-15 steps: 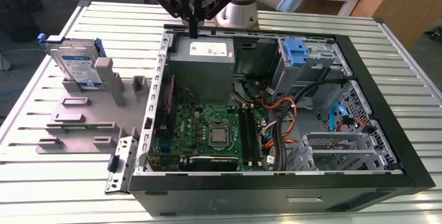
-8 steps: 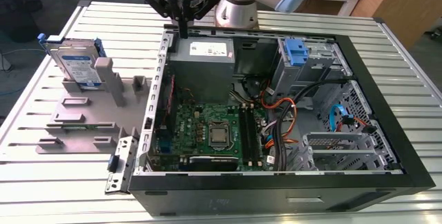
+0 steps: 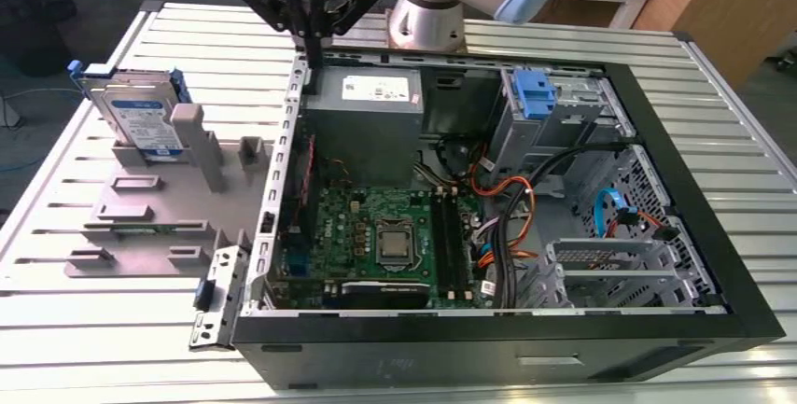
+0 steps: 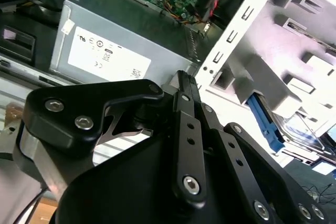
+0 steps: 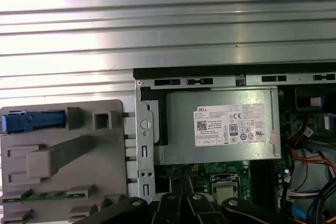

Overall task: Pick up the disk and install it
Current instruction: 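Reach for the disk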

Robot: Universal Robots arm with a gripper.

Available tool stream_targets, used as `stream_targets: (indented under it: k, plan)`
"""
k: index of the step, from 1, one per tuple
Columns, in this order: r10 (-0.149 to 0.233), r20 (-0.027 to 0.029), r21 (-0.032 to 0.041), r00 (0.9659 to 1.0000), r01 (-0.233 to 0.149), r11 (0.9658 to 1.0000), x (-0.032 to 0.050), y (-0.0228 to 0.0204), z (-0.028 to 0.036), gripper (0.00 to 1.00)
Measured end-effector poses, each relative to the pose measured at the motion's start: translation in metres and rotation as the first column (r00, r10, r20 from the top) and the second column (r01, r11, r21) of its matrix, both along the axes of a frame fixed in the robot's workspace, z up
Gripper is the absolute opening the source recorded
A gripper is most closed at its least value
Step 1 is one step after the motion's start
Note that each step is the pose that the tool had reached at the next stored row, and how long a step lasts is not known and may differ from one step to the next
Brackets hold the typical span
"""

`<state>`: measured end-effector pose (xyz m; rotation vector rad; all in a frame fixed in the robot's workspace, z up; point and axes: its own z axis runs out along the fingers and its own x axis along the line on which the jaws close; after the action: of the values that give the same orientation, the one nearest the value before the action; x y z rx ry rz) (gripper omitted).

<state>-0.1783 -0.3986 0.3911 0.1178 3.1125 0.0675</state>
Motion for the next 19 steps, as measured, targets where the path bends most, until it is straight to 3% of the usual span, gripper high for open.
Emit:
stream_targets:
  k: [19]
  plan:
    - [0.0,0.0001,0.0001,1.0,0.0,1.0,-0.0471,0.0,-0.0019,0.11]
